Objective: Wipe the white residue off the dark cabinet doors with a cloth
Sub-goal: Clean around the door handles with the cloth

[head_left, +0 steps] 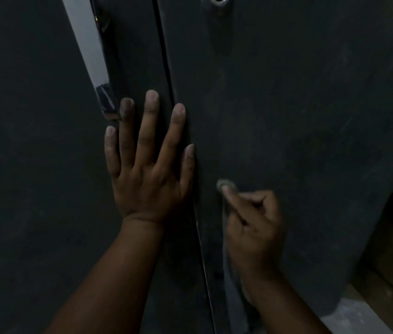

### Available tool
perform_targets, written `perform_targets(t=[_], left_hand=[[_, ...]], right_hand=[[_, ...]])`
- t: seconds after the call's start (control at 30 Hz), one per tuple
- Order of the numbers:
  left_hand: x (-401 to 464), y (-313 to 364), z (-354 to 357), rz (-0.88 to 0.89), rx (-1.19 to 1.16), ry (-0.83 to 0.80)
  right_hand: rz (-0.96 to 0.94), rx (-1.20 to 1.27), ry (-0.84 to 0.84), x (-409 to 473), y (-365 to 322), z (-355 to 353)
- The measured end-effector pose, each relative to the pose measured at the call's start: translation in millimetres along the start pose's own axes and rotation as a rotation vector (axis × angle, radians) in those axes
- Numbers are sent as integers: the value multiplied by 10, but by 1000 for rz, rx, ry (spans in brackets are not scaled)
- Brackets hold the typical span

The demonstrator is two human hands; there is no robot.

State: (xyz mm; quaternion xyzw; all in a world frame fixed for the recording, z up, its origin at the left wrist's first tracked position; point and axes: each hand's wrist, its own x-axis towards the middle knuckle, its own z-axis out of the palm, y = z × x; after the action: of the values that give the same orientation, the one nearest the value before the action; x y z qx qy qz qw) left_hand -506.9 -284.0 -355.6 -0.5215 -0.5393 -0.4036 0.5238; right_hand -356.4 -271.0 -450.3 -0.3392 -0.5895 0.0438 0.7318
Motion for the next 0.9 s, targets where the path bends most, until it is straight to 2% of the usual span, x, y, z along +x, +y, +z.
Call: perform_targets(t=[0.13, 0.2, 0.33, 0.4, 0.47, 0.57, 0.67, 0.73, 0.8, 0.9], left_hand=[[0, 8, 3, -6, 0, 4], [-1, 12, 3, -11, 6, 10], [2, 16, 8, -11, 15, 14], [-5, 9, 16, -8, 12, 16], [-10, 3, 27, -8, 7, 20], [-11, 7, 31, -13, 4, 23], [-15, 11, 27, -19, -6, 15], [-13, 11, 20, -19, -6, 16], [-10, 12, 14, -17, 2, 16], [-13, 21, 4, -14, 1, 12]], right_hand=[[46, 21, 200, 333, -55, 173], [48, 34, 185, 274, -86, 225], [-57, 43, 28, -64, 0, 115], [-49, 31, -1, -126, 91, 27], [-7, 13, 17, -68, 145, -13], [43, 27, 138, 202, 140, 9], [29, 30, 213, 403, 95, 95], [-37, 24, 148, 352, 64, 131], [-109, 55, 0, 203, 98, 102], [-102, 101, -111, 142, 234, -48]])
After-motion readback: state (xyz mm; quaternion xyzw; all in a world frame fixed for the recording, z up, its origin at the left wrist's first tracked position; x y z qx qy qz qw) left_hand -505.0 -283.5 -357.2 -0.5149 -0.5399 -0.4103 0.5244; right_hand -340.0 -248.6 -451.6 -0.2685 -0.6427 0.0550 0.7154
